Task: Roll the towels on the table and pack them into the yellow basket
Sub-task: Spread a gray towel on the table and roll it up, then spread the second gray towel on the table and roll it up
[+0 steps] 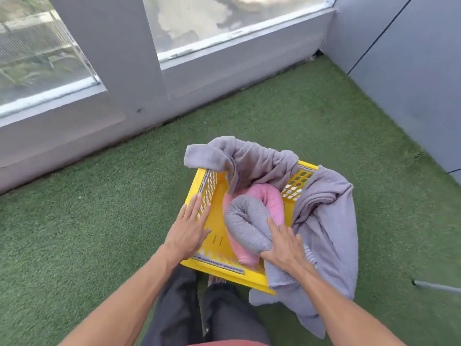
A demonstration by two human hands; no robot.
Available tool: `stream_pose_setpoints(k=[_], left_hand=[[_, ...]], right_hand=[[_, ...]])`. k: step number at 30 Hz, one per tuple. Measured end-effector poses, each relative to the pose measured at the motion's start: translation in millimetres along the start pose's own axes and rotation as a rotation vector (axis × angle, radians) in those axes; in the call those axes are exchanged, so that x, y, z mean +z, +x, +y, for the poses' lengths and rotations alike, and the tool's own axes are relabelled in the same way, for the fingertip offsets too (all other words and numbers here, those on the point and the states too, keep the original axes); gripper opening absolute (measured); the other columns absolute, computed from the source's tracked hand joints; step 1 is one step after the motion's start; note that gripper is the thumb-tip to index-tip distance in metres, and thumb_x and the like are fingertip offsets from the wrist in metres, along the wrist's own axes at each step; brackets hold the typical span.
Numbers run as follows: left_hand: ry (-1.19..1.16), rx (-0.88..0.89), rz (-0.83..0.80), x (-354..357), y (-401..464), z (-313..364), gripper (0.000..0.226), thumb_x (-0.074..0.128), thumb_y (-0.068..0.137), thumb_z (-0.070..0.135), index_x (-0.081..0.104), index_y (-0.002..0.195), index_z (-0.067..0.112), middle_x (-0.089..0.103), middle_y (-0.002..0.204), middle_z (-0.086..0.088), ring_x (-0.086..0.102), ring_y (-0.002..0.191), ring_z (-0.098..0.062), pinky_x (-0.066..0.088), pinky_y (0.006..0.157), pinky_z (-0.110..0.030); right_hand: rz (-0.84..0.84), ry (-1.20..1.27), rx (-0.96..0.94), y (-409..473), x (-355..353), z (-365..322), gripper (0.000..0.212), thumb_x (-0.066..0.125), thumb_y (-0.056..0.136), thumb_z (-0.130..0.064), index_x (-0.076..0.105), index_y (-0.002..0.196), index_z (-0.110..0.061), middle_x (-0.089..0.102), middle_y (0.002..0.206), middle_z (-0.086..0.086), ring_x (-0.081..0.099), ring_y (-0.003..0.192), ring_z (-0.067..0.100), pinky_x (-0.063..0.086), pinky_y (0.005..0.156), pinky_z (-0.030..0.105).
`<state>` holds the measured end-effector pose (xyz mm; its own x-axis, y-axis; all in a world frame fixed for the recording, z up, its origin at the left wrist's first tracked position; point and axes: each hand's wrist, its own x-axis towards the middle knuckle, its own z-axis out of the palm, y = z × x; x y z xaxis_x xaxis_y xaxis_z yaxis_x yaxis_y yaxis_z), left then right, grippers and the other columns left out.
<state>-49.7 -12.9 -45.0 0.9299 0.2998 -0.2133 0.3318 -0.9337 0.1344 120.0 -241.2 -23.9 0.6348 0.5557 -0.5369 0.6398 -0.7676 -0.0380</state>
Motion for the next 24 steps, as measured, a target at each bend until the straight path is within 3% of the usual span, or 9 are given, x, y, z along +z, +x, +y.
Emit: stream_pose_setpoints(k=[2, 4, 9, 11, 15, 17, 20, 22, 24], left_hand=[[0.000, 0.022, -0.005, 6, 6, -12, 0.067, 0.036, 0.092, 0.047, 0.032, 0.147, 0.008, 0.016, 0.156, -0.024, 0.014, 0.145, -0.037, 0.032, 0.110, -0.048], [0.008, 0.054, -0.014, 8, 9, -22, 0.068, 0.030, 0.094, 0.047, 0.024, 0.150, 0.008, 0.006, 0.159, -0.020, 0.006, 0.147, -0.035, 0.027, 0.114, -0.048], [-0.007, 0.135, 0.005, 7, 28, -39, 0.069, 0.036, 0.096, 0.046, 0.018, 0.151, 0.009, 0.002, 0.160, -0.015, 0.003, 0.148, -0.031, 0.023, 0.115, -0.051], [-0.008, 0.157, 0.005, 3, 41, -45, 0.069, 0.038, 0.097, 0.046, 0.017, 0.152, 0.010, 0.002, 0.160, -0.015, 0.002, 0.148, -0.030, 0.022, 0.115, -0.052], [0.010, 0.220, 0.087, -11, 81, -51, 0.062, 0.041, 0.095, 0.040, 0.030, 0.149, 0.011, 0.013, 0.158, -0.019, 0.011, 0.147, -0.032, 0.024, 0.114, -0.052], [0.031, 0.273, 0.151, -20, 105, -53, 0.056, 0.044, 0.094, 0.037, 0.037, 0.145, 0.015, 0.020, 0.157, -0.018, 0.016, 0.146, -0.031, 0.025, 0.114, -0.051], [0.073, 0.298, 0.212, -36, 145, -55, 0.049, 0.040, 0.093, 0.033, 0.044, 0.138, 0.017, 0.033, 0.152, -0.015, 0.029, 0.142, -0.031, 0.026, 0.113, -0.049], [0.062, 0.259, 0.205, -43, 167, -57, 0.045, 0.036, 0.092, 0.029, 0.048, 0.133, 0.015, 0.044, 0.144, -0.013, 0.041, 0.134, -0.032, 0.032, 0.110, -0.048], [0.036, 0.244, 0.168, -43, 182, -62, 0.041, 0.045, 0.091, 0.025, 0.050, 0.129, 0.014, 0.051, 0.137, -0.010, 0.048, 0.125, -0.032, 0.039, 0.103, -0.047]], right_hand=[[-0.031, -0.009, -0.022, 13, 10, 3, 0.103, 0.059, 0.069, -0.055, 0.009, 0.153, -0.025, 0.043, 0.133, 0.004, 0.039, 0.126, 0.029, 0.035, 0.096, 0.046], [-0.053, -0.031, -0.026, 23, 19, 5, 0.105, 0.062, 0.068, -0.055, 0.008, 0.153, -0.027, 0.042, 0.136, 0.003, 0.038, 0.127, 0.028, 0.034, 0.098, 0.047], [-0.232, -0.042, 0.183, 43, 37, -2, 0.117, 0.075, 0.072, -0.038, -0.009, 0.151, -0.027, 0.014, 0.156, 0.010, 0.009, 0.146, 0.030, 0.015, 0.112, 0.059], [-0.311, -0.009, 0.240, 51, 35, -6, 0.120, 0.076, 0.074, -0.032, -0.017, 0.150, -0.026, 0.003, 0.159, 0.014, 0.002, 0.147, 0.033, 0.015, 0.113, 0.062], [-0.350, 0.114, 0.198, 63, 18, -17, 0.131, 0.080, 0.065, -0.049, -0.020, 0.148, -0.035, -0.011, 0.159, 0.013, -0.009, 0.147, 0.033, 0.012, 0.112, 0.062], [-0.205, 0.218, 0.146, 78, -1, -31, 0.116, 0.071, 0.072, -0.057, -0.013, 0.150, -0.037, -0.001, 0.160, 0.011, 0.000, 0.148, 0.030, 0.016, 0.113, 0.057], [0.120, 0.444, 0.105, 114, -30, -56, 0.090, 0.065, 0.080, -0.052, 0.014, 0.151, -0.031, 0.032, 0.149, 0.008, 0.030, 0.137, 0.028, 0.032, 0.110, 0.046], [0.196, 0.594, 0.080, 138, -44, -73, 0.076, 0.066, 0.084, -0.044, 0.030, 0.147, -0.023, 0.045, 0.139, 0.006, 0.041, 0.129, 0.024, 0.035, 0.107, 0.039], [0.202, 0.676, 0.077, 157, -51, -91, 0.065, 0.068, 0.085, -0.037, 0.041, 0.142, -0.017, 0.052, 0.132, 0.006, 0.046, 0.124, 0.022, 0.038, 0.104, 0.035]])
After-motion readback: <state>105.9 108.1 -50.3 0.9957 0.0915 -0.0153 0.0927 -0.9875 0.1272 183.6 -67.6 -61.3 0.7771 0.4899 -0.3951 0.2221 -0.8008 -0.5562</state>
